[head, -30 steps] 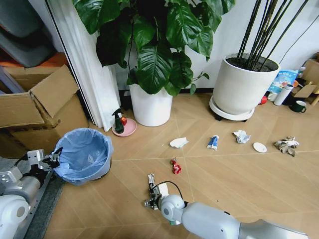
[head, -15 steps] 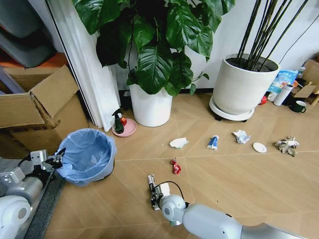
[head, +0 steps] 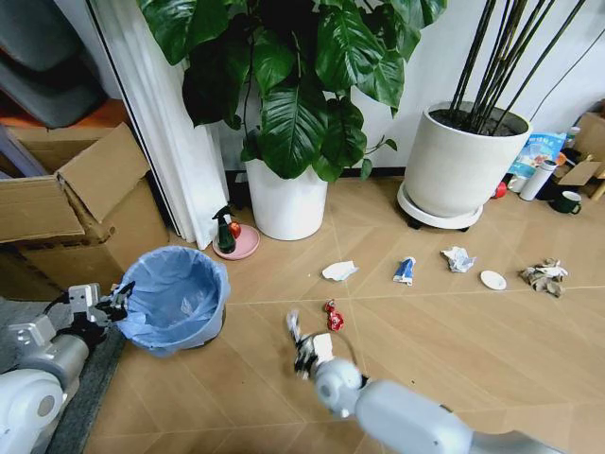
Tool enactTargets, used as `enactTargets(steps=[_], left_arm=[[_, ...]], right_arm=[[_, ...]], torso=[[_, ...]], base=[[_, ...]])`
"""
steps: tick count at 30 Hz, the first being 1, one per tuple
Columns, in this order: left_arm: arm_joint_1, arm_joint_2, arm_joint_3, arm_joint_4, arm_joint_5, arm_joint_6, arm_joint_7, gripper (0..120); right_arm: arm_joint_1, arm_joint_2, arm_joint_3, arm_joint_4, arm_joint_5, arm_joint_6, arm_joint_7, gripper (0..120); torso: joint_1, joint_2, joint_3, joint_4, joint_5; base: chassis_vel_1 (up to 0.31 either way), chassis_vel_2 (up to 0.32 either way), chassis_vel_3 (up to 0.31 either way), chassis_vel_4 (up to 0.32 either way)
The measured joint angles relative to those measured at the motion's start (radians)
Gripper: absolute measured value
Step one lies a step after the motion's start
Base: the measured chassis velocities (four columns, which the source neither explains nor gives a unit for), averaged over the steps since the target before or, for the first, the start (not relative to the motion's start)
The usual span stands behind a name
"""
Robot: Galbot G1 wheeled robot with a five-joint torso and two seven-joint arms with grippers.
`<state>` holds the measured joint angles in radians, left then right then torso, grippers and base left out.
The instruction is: Pick up the trash bin and place the garbage on the floor into it.
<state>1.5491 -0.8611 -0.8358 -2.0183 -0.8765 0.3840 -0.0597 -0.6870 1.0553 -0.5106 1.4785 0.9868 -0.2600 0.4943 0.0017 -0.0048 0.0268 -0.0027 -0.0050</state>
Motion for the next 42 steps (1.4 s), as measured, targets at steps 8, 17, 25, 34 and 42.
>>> enactTargets(steps=[8, 17, 25, 34, 42], left_arm=[[-0.028, 0.061, 0.095, -0.001, -0.026, 0.004, -0.025, 0], [-0.058, 0.112, 0.19, 0.002, -0.038, 0.004, -0.038, 0], [-0.086, 0.132, 0.253, 0.008, -0.043, 0.002, -0.03, 0], [-0.091, 0.148, 0.249, -0.01, -0.062, 0.006, -0.029, 0], [-0.07, 0.148, 0.21, -0.038, -0.068, 0.012, -0.029, 0]], right_arm=[[0.06, -0.107, 0.094, 0.133, -0.177, 0.372, -0.409, 0], [0.143, -0.072, 0.032, 0.099, -0.133, 0.578, -0.768, 0], [0.223, -0.007, -0.107, 0.082, -0.005, 0.609, -0.899, 0], [0.377, -0.049, -0.27, 0.099, 0.044, 0.502, -0.901, 0], [0.449, -0.081, -0.321, 0.104, 0.057, 0.438, -0.873, 26]], torso=[[0.0, 0.0, 0.0, 0.0007, 0.0005], [0.0, 0.0, 0.0, 0.0003, 0.0002], [0.0, 0.0, 0.0, 0.0004, 0.0002], [0.0, 0.0, 0.0, 0.0001, 0.0002], [0.0, 0.0, 0.0, 0.0003, 0.0003]], base=[[0.0, 0.0, 0.0, 0.0], [0.0, 0.0, 0.0, 0.0], [0.0, 0.0, 0.0, 0.0], [0.0, 0.0, 0.0, 0.0], [0.0, 0.0, 0.0, 0.0]])
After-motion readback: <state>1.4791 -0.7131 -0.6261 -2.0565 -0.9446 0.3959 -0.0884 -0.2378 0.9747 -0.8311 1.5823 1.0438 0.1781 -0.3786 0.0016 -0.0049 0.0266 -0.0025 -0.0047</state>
